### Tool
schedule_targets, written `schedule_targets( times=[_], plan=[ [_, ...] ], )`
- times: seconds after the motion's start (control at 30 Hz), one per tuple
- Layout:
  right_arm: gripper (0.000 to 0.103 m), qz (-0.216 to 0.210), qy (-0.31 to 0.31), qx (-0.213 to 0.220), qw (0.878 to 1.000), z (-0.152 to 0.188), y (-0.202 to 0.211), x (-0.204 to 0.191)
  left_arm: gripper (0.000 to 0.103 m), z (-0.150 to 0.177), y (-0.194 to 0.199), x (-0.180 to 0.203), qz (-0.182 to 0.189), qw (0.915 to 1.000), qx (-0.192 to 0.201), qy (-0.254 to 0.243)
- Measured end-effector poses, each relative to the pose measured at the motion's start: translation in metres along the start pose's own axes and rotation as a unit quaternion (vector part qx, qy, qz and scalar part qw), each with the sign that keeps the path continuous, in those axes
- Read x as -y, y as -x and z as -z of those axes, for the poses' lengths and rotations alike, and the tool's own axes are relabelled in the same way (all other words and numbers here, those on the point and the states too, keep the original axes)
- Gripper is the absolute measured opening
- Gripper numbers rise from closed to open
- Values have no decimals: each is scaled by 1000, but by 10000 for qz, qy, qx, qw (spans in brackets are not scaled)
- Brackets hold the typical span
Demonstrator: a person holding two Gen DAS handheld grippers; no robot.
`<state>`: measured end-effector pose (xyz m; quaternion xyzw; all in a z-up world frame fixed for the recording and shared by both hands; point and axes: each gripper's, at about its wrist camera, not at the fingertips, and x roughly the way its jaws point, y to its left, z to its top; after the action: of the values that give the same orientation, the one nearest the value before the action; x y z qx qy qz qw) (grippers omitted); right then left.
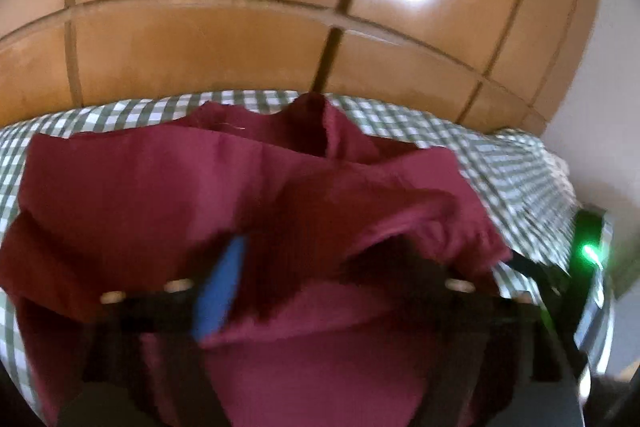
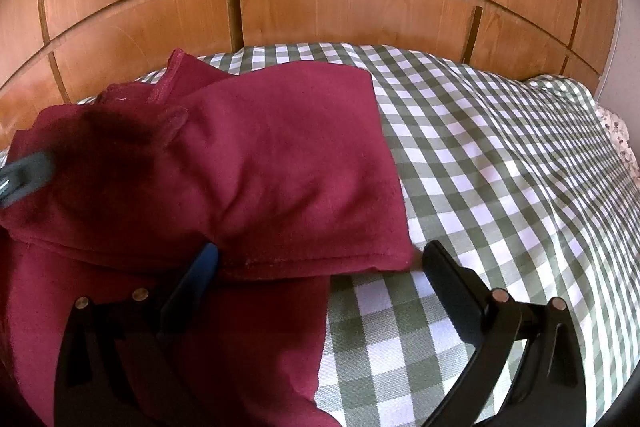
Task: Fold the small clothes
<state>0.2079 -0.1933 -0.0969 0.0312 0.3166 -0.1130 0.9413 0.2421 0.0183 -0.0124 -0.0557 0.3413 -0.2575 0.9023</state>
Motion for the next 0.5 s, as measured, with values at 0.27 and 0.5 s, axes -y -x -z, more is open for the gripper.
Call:
schedule_targets(
  times=[0.27, 0.5],
  plan=[
    [101, -2, 0, -2, 10000, 0, 0, 0, 64, 21, 62, -70, -993, 9895, 633, 838],
    [101, 2, 7, -3, 10000, 0, 0, 0, 53, 43, 80, -174, -1261, 9387, 771, 3114]
  ],
)
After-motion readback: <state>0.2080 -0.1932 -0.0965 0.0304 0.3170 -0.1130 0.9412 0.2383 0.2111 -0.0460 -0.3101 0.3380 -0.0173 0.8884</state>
